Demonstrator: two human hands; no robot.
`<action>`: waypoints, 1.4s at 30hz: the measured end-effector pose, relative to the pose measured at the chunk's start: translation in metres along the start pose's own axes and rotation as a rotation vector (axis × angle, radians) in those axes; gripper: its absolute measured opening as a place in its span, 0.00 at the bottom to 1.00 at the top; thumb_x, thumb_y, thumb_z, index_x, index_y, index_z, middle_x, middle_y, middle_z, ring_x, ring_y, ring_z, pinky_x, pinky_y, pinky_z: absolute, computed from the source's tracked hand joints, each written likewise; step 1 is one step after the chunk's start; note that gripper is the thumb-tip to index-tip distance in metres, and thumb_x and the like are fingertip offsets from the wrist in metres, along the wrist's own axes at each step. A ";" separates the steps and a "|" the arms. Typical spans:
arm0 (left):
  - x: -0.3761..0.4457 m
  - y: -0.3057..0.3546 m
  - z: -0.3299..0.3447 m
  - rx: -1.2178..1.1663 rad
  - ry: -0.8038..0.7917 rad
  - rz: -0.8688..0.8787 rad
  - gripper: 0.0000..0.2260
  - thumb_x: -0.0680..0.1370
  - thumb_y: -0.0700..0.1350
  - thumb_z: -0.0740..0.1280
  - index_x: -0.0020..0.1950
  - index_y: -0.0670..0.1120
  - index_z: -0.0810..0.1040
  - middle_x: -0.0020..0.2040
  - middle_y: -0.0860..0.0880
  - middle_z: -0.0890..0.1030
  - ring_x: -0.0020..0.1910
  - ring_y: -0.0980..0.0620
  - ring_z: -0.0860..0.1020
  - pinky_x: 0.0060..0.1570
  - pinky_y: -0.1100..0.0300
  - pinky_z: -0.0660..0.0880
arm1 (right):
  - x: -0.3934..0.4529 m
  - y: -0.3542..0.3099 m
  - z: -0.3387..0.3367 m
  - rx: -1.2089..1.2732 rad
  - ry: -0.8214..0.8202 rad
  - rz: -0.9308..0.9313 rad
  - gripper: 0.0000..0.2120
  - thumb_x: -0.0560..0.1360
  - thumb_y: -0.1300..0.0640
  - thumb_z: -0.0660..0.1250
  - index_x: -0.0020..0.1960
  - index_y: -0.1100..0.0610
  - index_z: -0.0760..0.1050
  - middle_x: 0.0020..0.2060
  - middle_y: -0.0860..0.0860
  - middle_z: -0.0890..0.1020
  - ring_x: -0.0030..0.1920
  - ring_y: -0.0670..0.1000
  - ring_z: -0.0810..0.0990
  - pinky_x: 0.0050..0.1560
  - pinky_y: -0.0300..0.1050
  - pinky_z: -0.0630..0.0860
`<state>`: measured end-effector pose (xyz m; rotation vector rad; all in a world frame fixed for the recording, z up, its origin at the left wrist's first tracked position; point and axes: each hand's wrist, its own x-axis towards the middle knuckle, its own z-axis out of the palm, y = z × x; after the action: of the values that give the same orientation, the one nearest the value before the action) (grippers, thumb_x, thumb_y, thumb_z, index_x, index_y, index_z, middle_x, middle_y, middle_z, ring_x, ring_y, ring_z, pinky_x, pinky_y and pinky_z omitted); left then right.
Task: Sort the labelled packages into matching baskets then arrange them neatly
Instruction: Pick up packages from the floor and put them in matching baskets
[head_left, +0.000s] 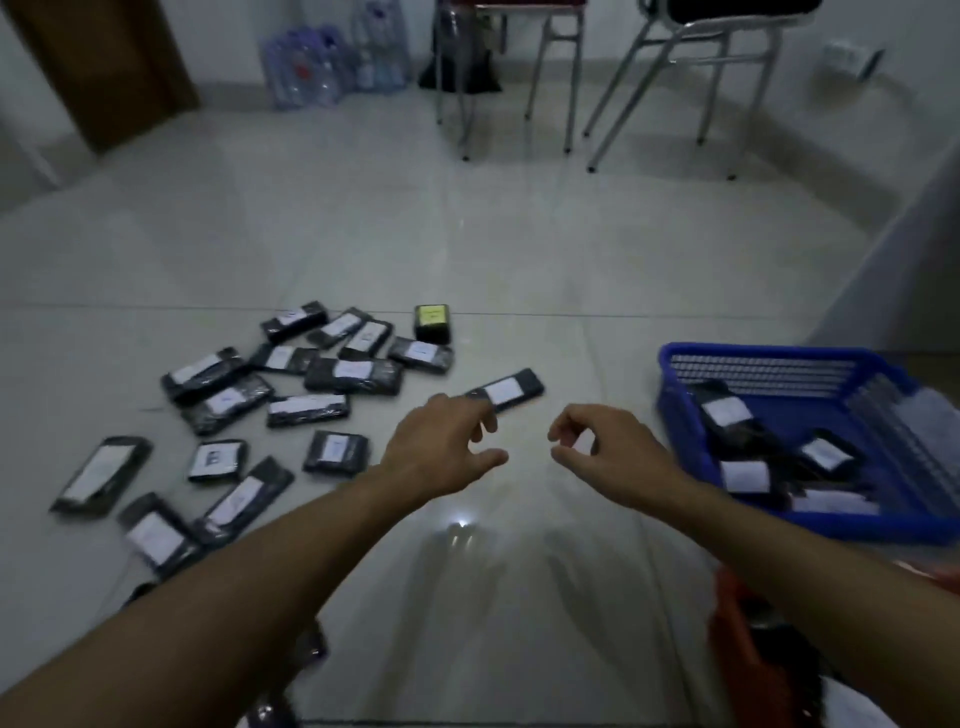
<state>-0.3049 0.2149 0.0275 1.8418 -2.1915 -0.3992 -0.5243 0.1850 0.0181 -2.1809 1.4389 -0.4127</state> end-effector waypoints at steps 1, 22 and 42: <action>-0.004 -0.016 -0.002 0.002 -0.010 -0.047 0.16 0.73 0.60 0.69 0.56 0.54 0.75 0.49 0.56 0.78 0.51 0.54 0.73 0.48 0.55 0.74 | 0.009 -0.007 0.010 -0.032 -0.039 -0.005 0.05 0.76 0.47 0.68 0.51 0.44 0.76 0.47 0.40 0.79 0.40 0.39 0.74 0.41 0.38 0.70; -0.002 -0.210 0.028 -0.112 -0.137 -0.373 0.28 0.66 0.44 0.74 0.65 0.51 0.72 0.61 0.49 0.73 0.61 0.46 0.71 0.56 0.49 0.73 | 0.113 -0.077 0.161 -0.090 -0.029 0.099 0.17 0.74 0.54 0.66 0.63 0.48 0.70 0.57 0.47 0.74 0.54 0.52 0.76 0.51 0.49 0.75; -0.035 -0.259 -0.018 -0.863 0.173 -0.633 0.26 0.66 0.31 0.73 0.57 0.55 0.74 0.52 0.49 0.80 0.47 0.52 0.80 0.36 0.62 0.77 | 0.171 -0.139 0.206 -0.013 -0.095 -0.140 0.25 0.74 0.51 0.70 0.68 0.48 0.67 0.61 0.47 0.71 0.60 0.49 0.73 0.56 0.50 0.76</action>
<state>-0.0554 0.2063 -0.0511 1.8522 -0.9851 -1.0483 -0.2462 0.1208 -0.0802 -2.2879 1.2464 -0.3437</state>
